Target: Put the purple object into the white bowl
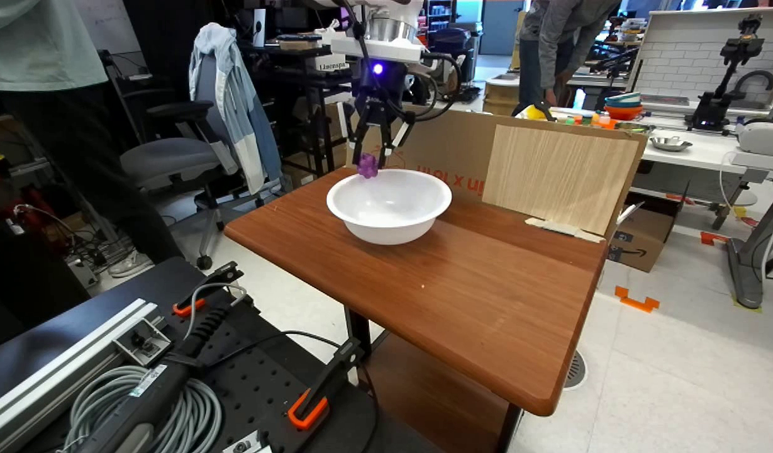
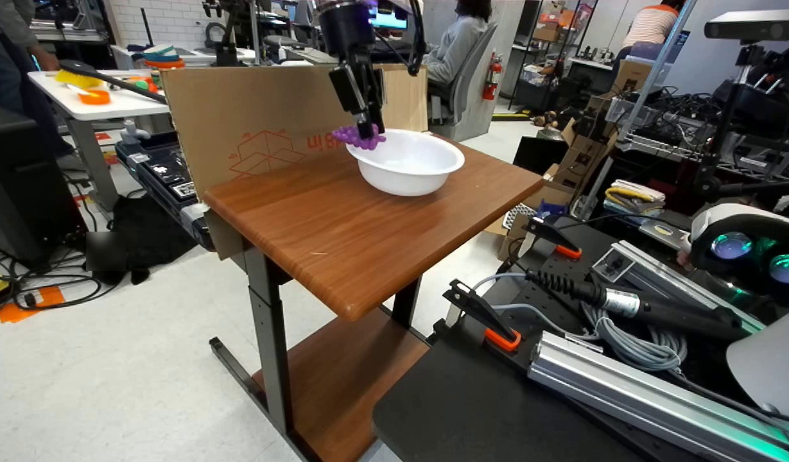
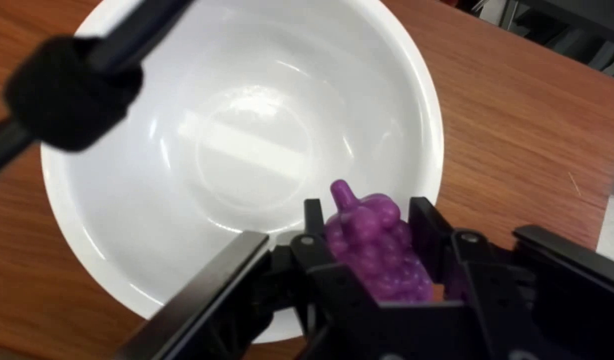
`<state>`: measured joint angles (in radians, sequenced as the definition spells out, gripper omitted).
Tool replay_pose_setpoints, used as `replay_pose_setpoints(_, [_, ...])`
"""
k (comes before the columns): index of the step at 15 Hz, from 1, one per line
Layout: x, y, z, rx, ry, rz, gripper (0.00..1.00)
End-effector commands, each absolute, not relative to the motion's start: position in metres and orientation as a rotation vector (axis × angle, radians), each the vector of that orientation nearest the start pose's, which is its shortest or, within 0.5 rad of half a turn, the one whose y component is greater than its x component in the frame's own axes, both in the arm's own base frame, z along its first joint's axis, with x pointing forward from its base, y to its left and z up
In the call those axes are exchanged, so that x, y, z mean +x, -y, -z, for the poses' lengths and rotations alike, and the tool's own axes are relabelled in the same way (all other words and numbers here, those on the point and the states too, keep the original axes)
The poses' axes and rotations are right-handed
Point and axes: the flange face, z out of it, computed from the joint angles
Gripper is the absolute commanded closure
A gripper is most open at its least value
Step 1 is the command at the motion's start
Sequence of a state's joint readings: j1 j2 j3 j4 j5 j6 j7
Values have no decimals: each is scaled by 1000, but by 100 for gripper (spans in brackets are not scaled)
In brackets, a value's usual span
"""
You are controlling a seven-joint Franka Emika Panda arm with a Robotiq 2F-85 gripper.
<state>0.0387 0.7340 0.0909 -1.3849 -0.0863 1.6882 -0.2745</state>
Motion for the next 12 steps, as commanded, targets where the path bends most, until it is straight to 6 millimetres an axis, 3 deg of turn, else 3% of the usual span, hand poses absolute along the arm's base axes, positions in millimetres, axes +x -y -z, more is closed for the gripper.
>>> replay_pose_setpoints(1, [661,-49,-251,-2950,579,-676,79])
replay_pose_setpoints(8, [644,-3,-231,-2917,444,-760,79])
replay_pose_setpoints(9, [642,-2,-230,-2903,446,-797,29])
replay_pose_setpoints(10, [637,-2,-231,-2888,450,-835,27])
replay_pose_setpoints(12, [626,-10,-243,-2856,499,-883,13])
